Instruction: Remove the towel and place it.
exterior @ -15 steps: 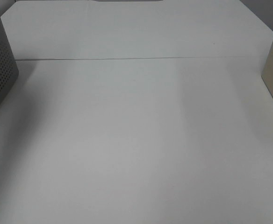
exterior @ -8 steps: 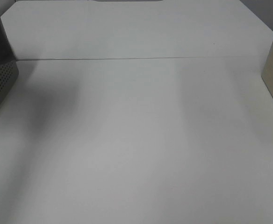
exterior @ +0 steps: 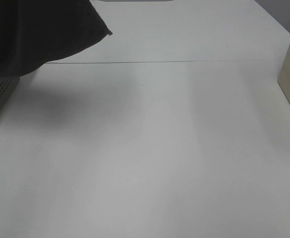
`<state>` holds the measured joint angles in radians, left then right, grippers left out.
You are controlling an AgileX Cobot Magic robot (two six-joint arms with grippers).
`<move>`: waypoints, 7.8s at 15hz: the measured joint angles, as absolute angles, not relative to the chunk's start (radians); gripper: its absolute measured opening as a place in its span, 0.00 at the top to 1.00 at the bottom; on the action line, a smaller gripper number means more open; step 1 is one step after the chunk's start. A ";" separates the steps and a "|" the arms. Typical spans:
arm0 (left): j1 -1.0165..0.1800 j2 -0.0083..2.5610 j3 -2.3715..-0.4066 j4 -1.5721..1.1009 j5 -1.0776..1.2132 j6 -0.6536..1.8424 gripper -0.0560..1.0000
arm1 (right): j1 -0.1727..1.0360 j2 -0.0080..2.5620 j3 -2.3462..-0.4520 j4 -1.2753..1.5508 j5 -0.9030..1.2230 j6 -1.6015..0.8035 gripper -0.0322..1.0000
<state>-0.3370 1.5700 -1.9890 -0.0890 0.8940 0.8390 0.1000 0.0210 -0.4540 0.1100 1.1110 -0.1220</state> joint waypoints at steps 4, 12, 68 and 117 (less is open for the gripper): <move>-0.337 1.593 -1.989 -0.194 0.894 0.856 0.95 | 0.100 0.297 -0.489 0.324 0.957 -0.289 0.17; -0.337 1.597 -1.989 -0.491 0.998 0.963 0.95 | 0.108 1.064 -0.554 1.532 0.997 -1.682 0.17; -0.339 1.661 -1.989 -0.492 0.418 1.000 0.95 | 0.435 1.571 -1.891 0.013 0.476 -0.349 0.96; -0.276 2.282 -2.781 -0.167 1.214 0.317 0.95 | 0.321 1.938 -2.306 0.121 1.217 -0.210 0.96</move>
